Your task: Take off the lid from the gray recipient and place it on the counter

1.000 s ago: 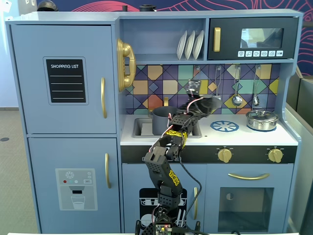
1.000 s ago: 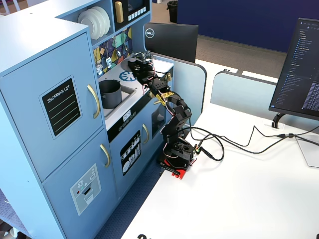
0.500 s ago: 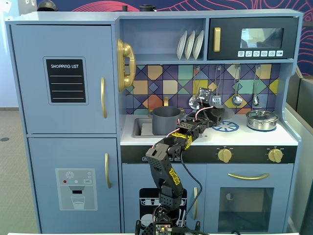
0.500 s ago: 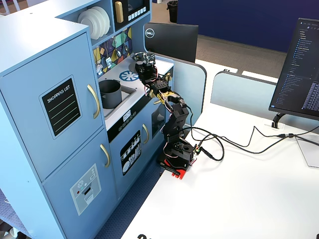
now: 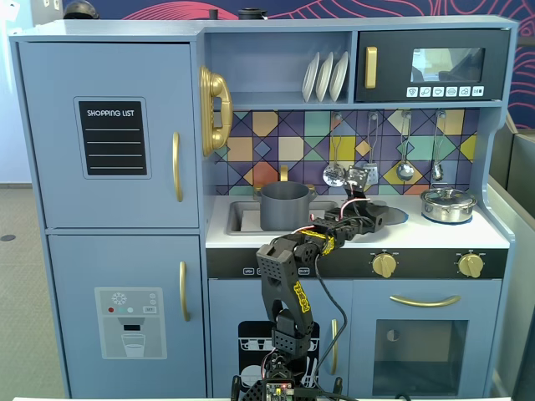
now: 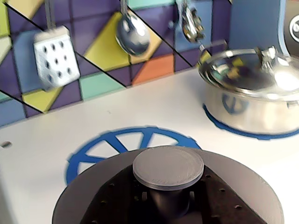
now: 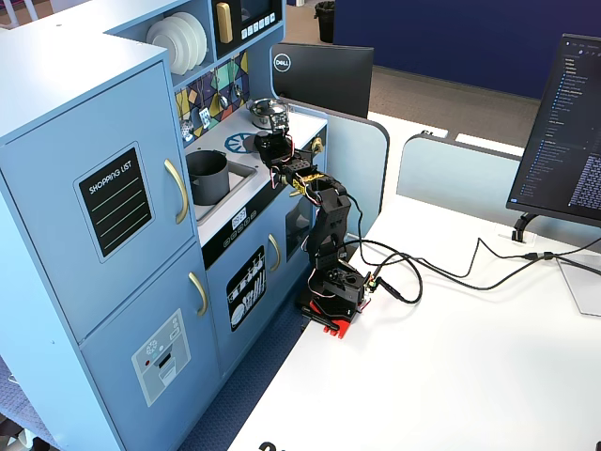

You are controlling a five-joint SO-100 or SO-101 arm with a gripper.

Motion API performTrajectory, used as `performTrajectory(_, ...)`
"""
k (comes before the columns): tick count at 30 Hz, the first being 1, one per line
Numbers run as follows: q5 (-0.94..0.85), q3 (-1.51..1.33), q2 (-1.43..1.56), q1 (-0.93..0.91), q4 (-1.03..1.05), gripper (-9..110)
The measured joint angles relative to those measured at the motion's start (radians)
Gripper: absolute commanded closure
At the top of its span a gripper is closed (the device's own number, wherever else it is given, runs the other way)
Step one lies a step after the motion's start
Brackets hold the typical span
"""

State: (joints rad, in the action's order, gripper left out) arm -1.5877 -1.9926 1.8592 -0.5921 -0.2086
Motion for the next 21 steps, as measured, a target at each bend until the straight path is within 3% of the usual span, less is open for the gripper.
performTrajectory(21, -0.017, -0.074, -0.043, 0.029, -0.063, 101)
